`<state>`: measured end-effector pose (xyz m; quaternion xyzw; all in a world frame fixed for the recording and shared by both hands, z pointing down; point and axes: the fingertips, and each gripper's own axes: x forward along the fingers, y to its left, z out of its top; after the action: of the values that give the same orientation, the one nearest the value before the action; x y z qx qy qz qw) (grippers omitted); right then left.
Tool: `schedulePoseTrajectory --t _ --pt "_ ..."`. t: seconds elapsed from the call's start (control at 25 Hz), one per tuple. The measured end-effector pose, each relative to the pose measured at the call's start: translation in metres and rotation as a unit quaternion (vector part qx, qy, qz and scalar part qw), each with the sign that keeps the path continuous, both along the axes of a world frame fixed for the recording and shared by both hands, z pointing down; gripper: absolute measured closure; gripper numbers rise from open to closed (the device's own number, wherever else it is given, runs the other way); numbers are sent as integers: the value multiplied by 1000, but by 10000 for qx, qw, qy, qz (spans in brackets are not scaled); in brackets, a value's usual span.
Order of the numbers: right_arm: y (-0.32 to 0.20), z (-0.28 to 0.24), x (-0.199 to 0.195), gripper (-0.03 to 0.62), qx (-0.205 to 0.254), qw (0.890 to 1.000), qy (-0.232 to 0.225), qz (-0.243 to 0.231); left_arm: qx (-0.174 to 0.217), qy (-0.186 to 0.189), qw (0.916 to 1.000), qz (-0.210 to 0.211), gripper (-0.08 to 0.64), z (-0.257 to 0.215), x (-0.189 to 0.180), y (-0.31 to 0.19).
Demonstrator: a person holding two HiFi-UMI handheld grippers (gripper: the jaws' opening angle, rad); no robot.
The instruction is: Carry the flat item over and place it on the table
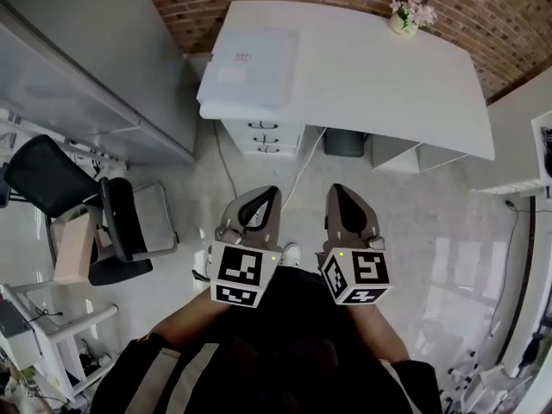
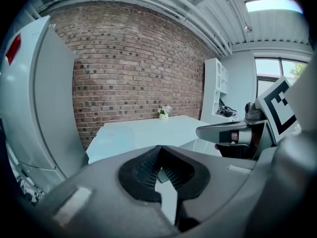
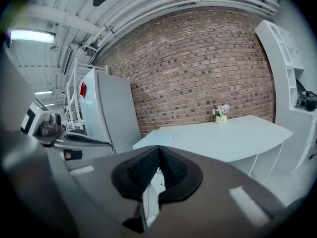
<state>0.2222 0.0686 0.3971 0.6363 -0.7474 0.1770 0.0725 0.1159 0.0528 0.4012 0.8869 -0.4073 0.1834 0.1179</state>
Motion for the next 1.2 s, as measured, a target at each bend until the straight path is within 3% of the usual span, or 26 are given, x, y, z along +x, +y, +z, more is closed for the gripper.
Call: schedulePoseTrajectory --t 0.24,0.52,1.2 --pt "42 -13 -7 591 199 9997 -64 -138 116 17 9999 -66 555 -9 -4 40" --pt "68 -30 -19 592 444 9985 10 -317 392 140 9980 -477 555 -23 -26 51" --pt "81 -23 -37 592 378 9970 204 -638 623 175 9960 -619 555 -26 -35 58"
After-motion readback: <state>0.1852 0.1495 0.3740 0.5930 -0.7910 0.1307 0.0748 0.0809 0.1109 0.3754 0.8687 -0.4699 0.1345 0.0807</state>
